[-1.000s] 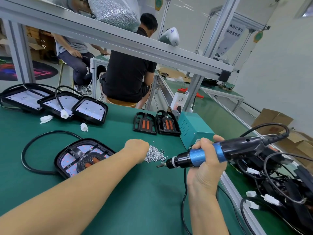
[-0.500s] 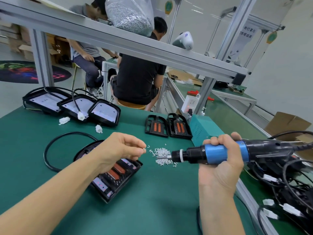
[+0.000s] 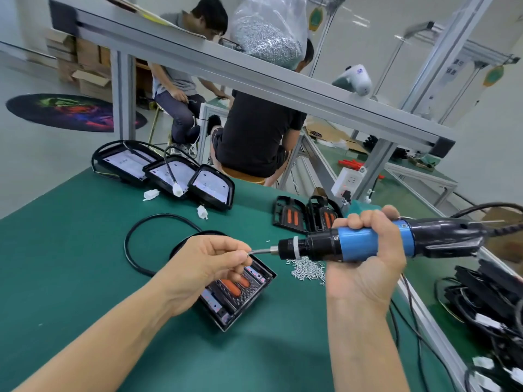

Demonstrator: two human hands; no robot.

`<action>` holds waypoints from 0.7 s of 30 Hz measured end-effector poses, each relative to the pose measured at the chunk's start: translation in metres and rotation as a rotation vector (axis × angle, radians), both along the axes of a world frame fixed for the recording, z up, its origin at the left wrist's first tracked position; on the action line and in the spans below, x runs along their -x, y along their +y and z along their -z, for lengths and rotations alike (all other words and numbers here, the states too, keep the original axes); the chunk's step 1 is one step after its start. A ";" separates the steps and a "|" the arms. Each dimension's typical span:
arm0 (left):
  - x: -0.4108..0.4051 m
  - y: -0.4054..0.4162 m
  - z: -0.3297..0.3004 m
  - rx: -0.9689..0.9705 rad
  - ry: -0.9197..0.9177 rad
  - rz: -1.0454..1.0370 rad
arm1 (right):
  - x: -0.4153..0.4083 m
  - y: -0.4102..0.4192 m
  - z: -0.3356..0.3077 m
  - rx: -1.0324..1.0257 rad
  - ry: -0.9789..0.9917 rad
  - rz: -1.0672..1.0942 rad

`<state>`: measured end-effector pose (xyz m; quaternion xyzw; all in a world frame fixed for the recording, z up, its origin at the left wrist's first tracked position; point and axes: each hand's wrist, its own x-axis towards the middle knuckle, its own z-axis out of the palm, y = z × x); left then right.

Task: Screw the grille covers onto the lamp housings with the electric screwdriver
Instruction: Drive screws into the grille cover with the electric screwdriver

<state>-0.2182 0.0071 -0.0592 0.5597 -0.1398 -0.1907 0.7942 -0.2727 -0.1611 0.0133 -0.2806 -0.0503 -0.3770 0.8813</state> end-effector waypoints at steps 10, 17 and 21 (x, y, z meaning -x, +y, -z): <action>-0.003 -0.001 0.008 0.074 0.037 0.005 | 0.000 0.004 0.001 0.020 -0.009 0.006; -0.008 -0.002 0.007 0.047 0.015 0.017 | 0.000 0.001 0.003 0.033 -0.025 -0.004; -0.009 -0.002 0.005 -0.196 -0.149 0.033 | -0.002 -0.002 0.007 0.055 0.000 0.014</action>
